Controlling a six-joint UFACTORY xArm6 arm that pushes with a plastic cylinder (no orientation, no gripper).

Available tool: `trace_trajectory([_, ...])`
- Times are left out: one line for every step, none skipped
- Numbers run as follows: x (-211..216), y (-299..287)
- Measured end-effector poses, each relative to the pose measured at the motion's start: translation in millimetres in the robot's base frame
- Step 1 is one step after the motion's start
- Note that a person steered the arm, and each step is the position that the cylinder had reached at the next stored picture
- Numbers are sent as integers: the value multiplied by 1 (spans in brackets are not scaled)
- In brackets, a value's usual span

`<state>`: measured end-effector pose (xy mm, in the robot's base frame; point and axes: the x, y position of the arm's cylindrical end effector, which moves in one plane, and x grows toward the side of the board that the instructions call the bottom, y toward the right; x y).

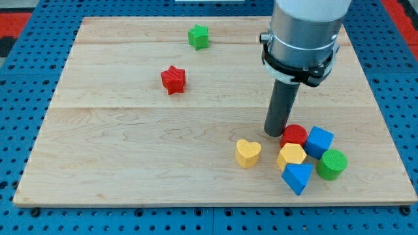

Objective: Slide the red star towards center right

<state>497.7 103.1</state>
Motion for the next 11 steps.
trace_trajectory([-53, 1])
trace_trajectory([-122, -14])
trace_trajectory([-164, -97])
trace_trajectory([-169, -166])
trace_trajectory([-149, -210])
trace_trajectory([-114, -210])
trace_trajectory([-109, -164])
trace_trajectory([-114, -134])
trace_trajectory([-125, -129])
trace_trajectory([-125, -104])
trace_trajectory([-97, -63])
